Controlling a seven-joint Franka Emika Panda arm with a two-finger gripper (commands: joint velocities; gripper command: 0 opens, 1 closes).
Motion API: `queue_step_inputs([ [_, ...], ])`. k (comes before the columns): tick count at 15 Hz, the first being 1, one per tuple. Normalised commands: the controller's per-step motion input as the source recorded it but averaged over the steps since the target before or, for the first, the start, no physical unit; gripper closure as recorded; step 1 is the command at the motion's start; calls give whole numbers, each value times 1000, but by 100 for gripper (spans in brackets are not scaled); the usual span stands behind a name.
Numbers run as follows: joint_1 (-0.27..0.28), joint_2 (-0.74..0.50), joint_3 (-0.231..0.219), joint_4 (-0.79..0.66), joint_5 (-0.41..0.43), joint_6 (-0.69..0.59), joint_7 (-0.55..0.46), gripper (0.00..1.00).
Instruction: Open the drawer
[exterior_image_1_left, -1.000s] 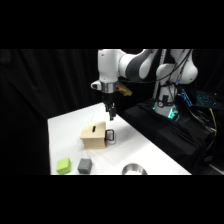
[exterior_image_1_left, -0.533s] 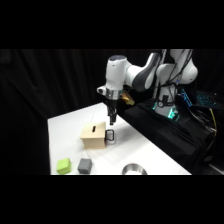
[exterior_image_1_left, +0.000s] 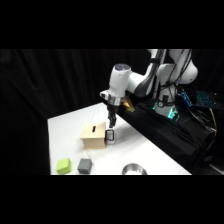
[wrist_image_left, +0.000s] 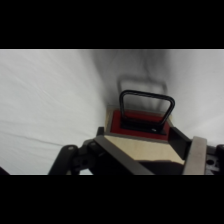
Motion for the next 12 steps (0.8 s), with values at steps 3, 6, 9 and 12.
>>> queue_step_inputs([
  [3,49,192,-114,16,-318,283,386,0],
  [6,76,212,-144,44,-316,287,361,0],
  [9,125,203,-201,85,-359,276,387,0],
  [12,160,208,-229,133,-340,269,388,0],
])
